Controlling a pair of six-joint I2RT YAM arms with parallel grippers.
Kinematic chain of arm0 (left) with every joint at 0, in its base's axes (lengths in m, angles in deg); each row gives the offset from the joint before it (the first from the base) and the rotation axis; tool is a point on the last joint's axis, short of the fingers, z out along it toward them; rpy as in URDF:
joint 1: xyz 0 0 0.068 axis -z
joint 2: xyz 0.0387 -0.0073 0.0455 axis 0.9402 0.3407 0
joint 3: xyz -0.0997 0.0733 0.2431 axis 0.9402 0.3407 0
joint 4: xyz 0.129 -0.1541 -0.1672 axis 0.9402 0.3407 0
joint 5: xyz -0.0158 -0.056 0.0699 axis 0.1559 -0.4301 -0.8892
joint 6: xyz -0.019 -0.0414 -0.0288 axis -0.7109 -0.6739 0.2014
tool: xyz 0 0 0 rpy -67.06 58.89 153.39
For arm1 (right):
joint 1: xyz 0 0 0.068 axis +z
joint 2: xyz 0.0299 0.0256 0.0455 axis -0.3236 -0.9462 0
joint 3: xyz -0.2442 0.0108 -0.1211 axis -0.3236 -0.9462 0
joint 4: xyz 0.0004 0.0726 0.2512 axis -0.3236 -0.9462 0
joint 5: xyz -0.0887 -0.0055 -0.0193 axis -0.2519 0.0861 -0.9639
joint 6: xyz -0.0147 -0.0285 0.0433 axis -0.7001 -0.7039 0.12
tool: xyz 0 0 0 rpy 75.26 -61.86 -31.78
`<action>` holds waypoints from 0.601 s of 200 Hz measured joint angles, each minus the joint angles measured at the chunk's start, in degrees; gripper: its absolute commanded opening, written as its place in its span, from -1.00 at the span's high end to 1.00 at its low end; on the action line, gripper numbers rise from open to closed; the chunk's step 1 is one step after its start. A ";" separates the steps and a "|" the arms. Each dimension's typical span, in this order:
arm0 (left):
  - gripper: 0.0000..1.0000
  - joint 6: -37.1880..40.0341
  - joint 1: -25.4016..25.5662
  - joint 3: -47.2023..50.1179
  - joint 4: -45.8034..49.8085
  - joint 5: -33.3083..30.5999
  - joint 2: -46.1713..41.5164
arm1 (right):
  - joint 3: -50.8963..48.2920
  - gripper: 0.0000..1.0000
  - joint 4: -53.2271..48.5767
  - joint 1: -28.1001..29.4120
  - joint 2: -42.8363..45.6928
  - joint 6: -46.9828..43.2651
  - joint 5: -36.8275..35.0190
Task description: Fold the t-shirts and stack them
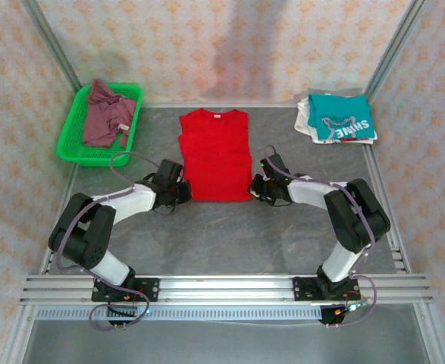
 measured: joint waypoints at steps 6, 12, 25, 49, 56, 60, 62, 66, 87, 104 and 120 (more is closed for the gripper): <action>1.00 0.11 0.00 0.74 -0.46 0.00 -0.28 | -0.46 1.00 0.02 0.00 0.28 -0.13 0.04; 1.00 0.31 0.00 1.66 -0.81 0.02 -0.76 | -0.98 1.00 0.04 0.00 0.61 -0.24 0.13; 1.00 0.48 0.00 3.74 -1.22 0.22 -2.29 | -2.60 1.00 0.28 0.02 1.66 -0.42 0.81; 1.00 0.79 0.02 7.50 -1.36 1.07 -6.80 | -6.32 1.00 0.76 0.63 4.42 -0.85 2.27; 1.00 0.85 0.04 8.35 -1.27 1.29 -8.13 | -7.52 1.00 0.90 1.03 5.46 -0.98 2.60; 1.00 0.87 0.04 8.74 -1.16 1.44 -8.76 | -8.26 1.00 1.01 1.36 6.14 -1.07 2.69; 1.00 0.90 0.07 9.01 -1.09 1.57 -9.27 | -8.66 1.00 1.01 1.51 6.51 -1.09 2.78; 1.00 0.90 0.07 9.42 -1.01 1.66 -9.94 | -9.31 1.00 1.14 1.84 7.13 -1.11 2.86; 1.00 0.79 0.74 12.00 -0.04 2.12 -14.43 | -12.85 1.00 1.29 4.37 11.23 -1.27 2.75; 1.00 0.35 2.67 14.91 2.05 1.99 -20.85 | -15.80 1.00 0.79 7.08 15.82 -1.01 2.01; 1.00 -0.61 4.96 17.14 5.79 1.44 -29.20 | -18.97 1.00 -0.11 9.75 21.73 -0.35 0.81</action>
